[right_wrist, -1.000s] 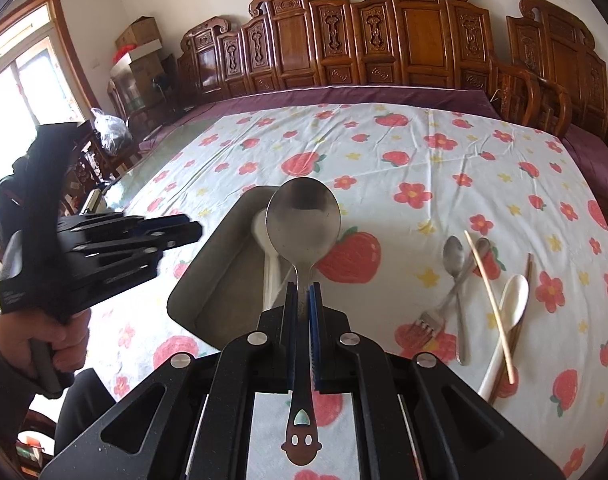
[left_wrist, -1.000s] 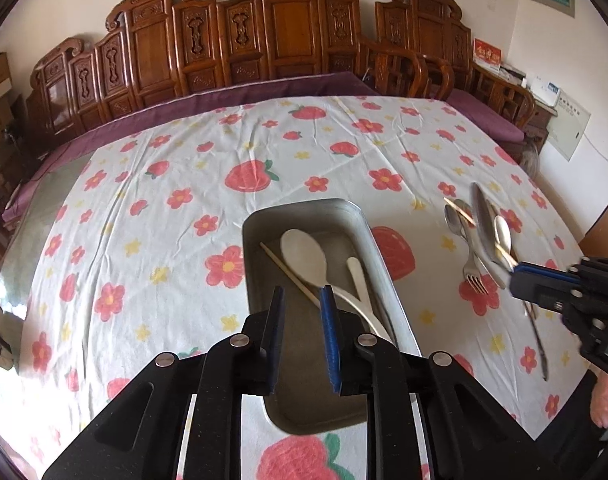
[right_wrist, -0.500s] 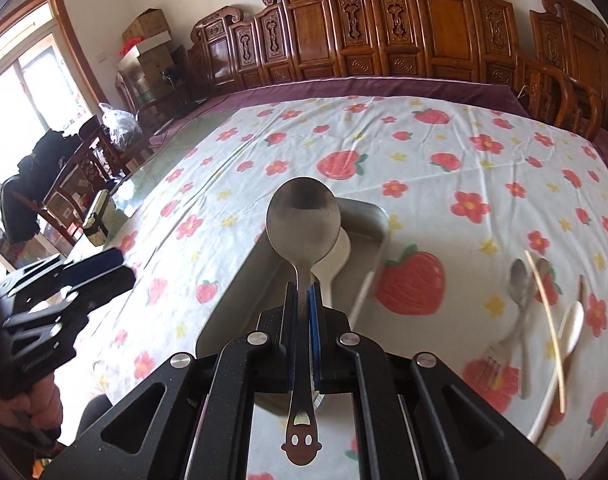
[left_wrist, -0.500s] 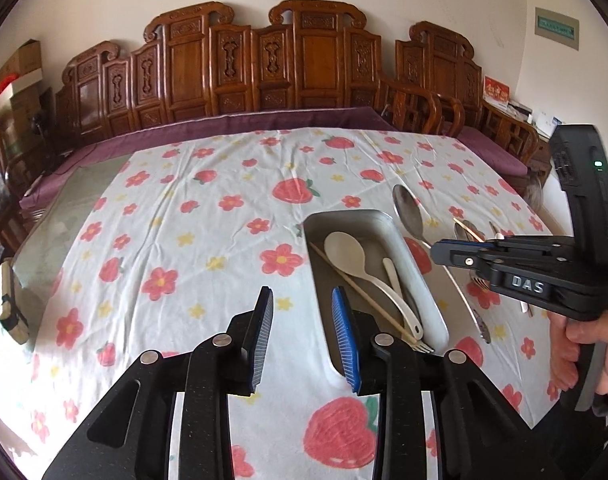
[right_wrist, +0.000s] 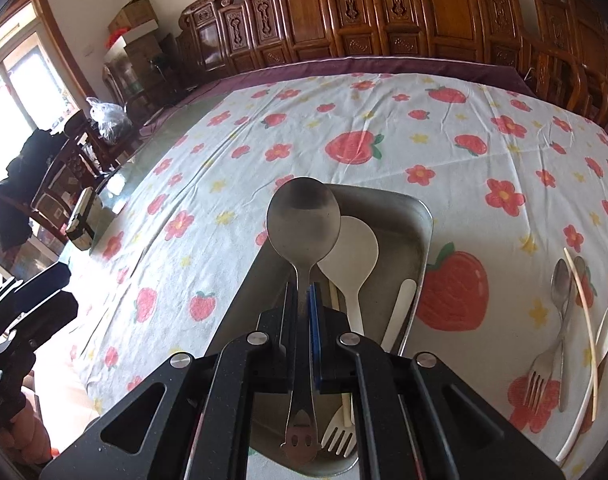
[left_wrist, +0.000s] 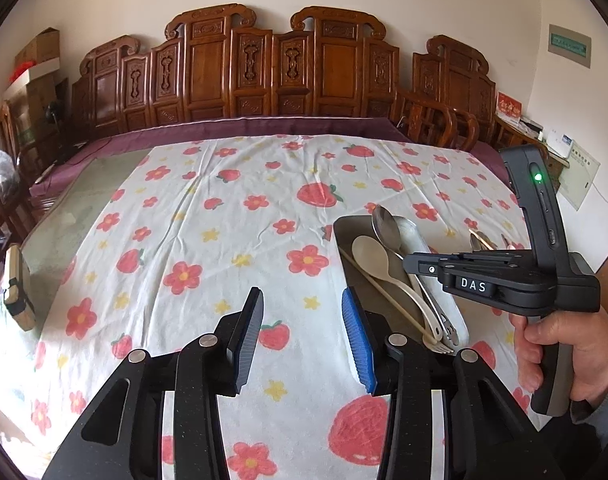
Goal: Organize utensils
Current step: 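Lower the steel spoon into the silver tray and open the right tool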
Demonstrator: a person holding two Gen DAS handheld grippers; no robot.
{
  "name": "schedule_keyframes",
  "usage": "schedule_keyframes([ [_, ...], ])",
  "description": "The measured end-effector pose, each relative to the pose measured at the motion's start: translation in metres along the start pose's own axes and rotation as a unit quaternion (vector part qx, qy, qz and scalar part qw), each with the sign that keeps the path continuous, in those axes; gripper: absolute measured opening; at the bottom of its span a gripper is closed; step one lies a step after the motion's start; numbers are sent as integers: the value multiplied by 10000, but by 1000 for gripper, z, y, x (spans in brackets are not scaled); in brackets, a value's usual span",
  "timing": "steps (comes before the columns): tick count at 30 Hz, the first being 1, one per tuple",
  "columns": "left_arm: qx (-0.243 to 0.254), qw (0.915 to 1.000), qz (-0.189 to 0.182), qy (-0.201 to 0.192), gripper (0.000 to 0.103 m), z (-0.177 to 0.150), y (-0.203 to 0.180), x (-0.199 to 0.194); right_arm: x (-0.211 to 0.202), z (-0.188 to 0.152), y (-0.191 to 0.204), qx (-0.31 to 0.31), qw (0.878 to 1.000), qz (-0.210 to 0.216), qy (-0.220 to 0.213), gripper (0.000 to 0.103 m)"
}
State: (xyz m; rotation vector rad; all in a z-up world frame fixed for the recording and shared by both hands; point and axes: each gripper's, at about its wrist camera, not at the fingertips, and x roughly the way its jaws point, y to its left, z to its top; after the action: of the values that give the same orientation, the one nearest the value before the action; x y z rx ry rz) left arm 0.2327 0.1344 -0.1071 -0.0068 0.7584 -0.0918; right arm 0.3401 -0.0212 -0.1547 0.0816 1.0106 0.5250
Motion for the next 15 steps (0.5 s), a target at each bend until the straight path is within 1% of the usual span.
schedule_keyframes([
  [6,16,10000,-13,5,39,-2,-1,0,6,-3,-3,94,9999,7,63,7],
  [8,30,10000,-21,-5,39,-2,-2,-1,8,-4,-5,172,9997,18,151,8],
  [9,39,10000,-28,-27,39,-2,-2,-2,8,-4,-4,164,9997,54,196,11],
  [11,67,10000,-41,-53,42,-1,-4,-4,3,-3,-1,40,9998,90,187,11],
  [15,68,9999,-80,-35,42,-3,-7,-3,-11,-1,-1,-76,9997,156,155,11],
])
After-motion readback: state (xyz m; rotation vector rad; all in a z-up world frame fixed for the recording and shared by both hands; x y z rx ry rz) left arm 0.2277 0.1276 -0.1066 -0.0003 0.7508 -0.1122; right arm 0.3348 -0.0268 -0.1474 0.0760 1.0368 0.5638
